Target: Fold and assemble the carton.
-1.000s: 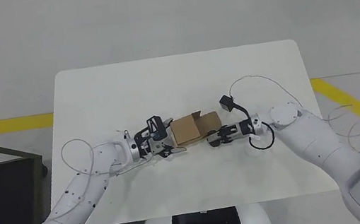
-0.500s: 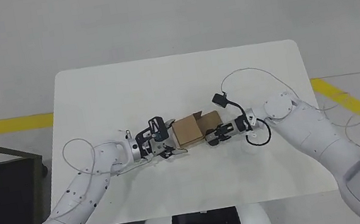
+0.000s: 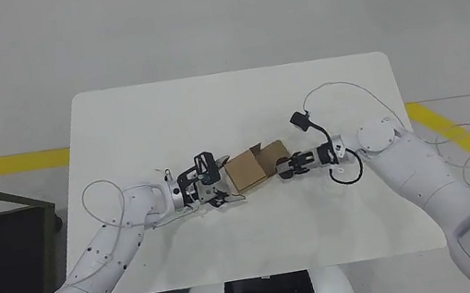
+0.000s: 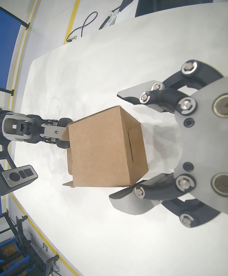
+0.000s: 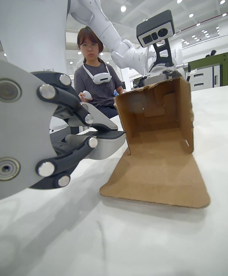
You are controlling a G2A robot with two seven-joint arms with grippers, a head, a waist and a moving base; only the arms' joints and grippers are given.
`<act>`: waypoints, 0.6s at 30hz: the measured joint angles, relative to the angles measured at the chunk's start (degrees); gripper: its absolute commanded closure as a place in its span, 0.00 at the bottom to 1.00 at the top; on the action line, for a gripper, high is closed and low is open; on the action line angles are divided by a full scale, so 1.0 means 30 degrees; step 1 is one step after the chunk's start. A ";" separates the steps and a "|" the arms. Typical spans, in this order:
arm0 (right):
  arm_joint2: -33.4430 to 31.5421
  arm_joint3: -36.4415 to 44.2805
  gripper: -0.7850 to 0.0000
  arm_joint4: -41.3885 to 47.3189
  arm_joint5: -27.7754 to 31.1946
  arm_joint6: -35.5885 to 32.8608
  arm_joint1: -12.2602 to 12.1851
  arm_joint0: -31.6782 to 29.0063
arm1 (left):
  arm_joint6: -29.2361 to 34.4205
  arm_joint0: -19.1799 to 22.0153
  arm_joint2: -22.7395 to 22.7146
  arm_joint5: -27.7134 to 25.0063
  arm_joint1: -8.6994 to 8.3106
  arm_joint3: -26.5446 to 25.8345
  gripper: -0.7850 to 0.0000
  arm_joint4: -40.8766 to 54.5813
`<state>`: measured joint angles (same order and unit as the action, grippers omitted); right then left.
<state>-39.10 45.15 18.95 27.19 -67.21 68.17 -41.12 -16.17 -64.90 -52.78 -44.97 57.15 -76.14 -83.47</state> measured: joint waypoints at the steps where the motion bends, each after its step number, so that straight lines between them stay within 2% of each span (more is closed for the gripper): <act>1: -0.0083 0.0103 1.00 -0.0041 -0.0003 0.0066 -0.0028 -0.0027 | -0.0006 -0.0006 -0.0010 0.0001 0.0006 -0.0001 0.11 0.0004; 4: -0.0304 0.0455 1.00 -0.0127 -0.0001 0.0142 -0.0091 -0.0109 | -0.0012 -0.0041 -0.0080 0.0205 0.0040 0.0044 0.17 0.0167; 18: -0.0538 0.1177 1.00 0.0153 -0.0002 -0.0993 0.0025 -0.0317 | 0.0943 -0.0074 -0.0231 0.0628 0.0247 0.0189 0.29 0.1170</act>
<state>-40.72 48.68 19.40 27.18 -70.19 68.24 -42.07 -13.34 -65.13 -53.47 -43.09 57.89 -75.57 -79.96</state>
